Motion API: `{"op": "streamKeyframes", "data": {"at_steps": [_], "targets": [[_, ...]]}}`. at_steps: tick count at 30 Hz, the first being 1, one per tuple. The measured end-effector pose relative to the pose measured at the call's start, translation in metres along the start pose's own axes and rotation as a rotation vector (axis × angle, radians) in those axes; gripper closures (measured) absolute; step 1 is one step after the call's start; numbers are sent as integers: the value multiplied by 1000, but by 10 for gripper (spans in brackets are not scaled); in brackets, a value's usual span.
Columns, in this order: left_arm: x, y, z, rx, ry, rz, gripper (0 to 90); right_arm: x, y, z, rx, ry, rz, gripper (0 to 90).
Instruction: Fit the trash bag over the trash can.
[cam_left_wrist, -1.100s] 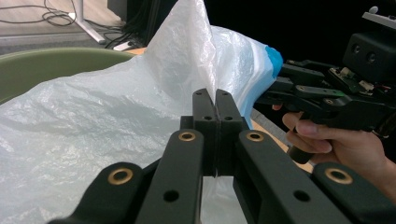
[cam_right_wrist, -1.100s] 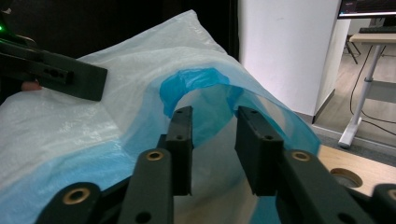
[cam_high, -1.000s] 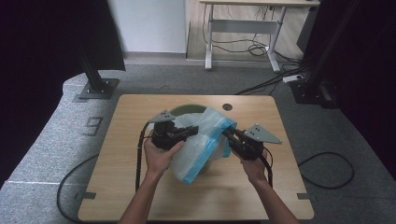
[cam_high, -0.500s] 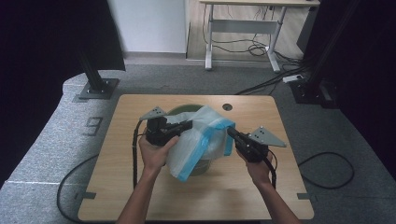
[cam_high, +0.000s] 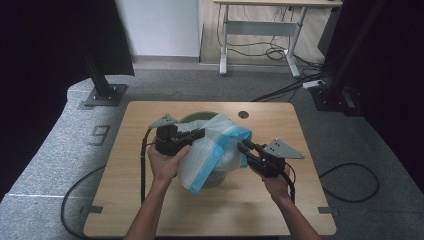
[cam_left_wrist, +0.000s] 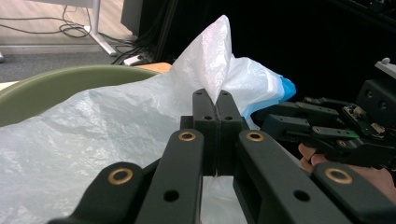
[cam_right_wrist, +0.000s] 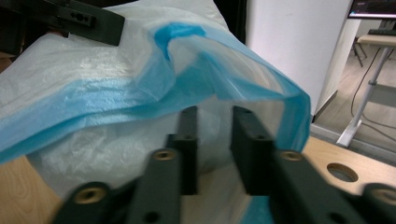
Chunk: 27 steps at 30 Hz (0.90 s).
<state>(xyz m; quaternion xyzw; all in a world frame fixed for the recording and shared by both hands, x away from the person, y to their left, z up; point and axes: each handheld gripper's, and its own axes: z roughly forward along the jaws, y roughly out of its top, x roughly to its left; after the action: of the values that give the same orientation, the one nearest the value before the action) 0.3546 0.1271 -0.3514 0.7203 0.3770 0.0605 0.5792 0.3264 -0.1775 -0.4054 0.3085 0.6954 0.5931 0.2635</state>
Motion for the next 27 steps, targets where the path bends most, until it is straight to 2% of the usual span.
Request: {"op": "streamKeyframes", "data": {"at_steps": [3, 8, 13, 17, 20, 22, 27], "targets": [[-2, -1, 1, 7, -3, 8, 896, 0, 1, 0, -12, 7, 31, 621], [-3, -7, 0, 16, -15, 10, 896, -5, 2, 0, -29, 5, 84, 607], [-1, -15, 3, 35, -28, 6, 896, -8, 3, 1, -54, 22, 129, 601], [0, -17, 4, 44, -38, 3, 896, -10, 4, 3, -62, 11, 150, 692], [2, -18, 4, 41, -39, -1, 896, -12, 5, 4, -75, 17, 163, 827], [4, -19, 3, 33, -43, -14, 896, -12, 6, 6, -80, 20, 153, 888], [10, -19, -1, 6, -47, -48, 896, -9, 7, 6, -85, 26, 101, 890]]}}
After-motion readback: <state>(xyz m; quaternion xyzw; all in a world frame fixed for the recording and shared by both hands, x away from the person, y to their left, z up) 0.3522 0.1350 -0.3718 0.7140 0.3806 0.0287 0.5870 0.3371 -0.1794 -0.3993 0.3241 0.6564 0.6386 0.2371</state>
